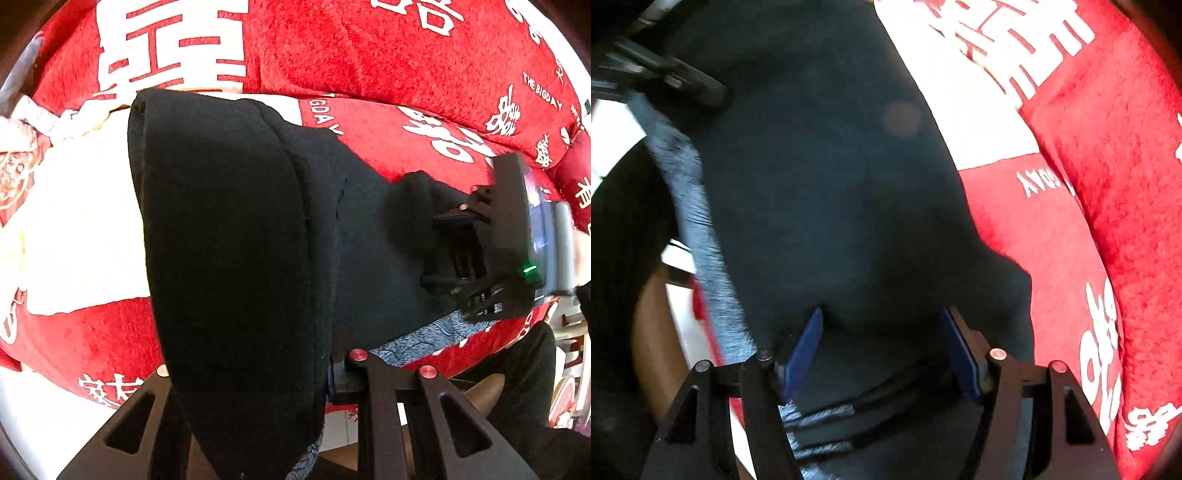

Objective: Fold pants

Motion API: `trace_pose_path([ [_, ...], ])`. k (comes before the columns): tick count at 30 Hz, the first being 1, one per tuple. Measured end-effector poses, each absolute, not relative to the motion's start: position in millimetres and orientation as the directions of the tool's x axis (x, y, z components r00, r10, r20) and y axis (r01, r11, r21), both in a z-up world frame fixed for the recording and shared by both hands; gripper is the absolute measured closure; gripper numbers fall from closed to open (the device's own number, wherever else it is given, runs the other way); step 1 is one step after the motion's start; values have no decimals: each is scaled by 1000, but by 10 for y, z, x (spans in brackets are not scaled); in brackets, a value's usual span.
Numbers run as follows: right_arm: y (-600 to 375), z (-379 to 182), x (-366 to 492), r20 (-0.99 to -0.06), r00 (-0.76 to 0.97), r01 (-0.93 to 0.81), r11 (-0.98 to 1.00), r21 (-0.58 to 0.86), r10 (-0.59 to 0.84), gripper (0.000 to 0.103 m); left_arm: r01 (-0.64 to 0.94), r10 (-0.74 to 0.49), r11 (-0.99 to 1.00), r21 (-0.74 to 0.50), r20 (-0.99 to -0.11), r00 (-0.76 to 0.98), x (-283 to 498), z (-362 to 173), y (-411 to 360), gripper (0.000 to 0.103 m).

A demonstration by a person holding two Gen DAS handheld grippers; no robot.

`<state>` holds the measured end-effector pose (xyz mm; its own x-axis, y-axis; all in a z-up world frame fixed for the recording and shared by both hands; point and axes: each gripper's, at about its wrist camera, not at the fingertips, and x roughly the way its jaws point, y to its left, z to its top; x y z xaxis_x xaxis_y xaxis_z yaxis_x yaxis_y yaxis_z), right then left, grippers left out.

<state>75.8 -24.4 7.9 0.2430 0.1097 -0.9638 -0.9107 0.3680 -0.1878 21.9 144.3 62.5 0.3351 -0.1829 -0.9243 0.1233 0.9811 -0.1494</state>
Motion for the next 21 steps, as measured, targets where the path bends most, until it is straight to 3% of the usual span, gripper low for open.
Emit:
trace_pose_path([
  [1, -263, 86, 745, -958, 256, -909, 367, -196, 125, 25, 124, -178, 982, -144, -924, 337, 209, 668, 1424, 80],
  [9, -1013, 785, 634, -895, 401, -802, 547, -240, 195, 23, 219, -166, 972, -89, -918, 361, 104, 1141, 870, 81],
  [15, -1829, 849, 352, -864, 494, -670, 677, -305, 100, 23, 332, -209, 939, -85, -910, 359, 110, 1458, 172, 81],
  [21, -2595, 737, 243, -867, 497, -510, 821, -257, 37, 23, 409, -218, 911, -62, -912, 349, 215, 1665, -536, 82],
])
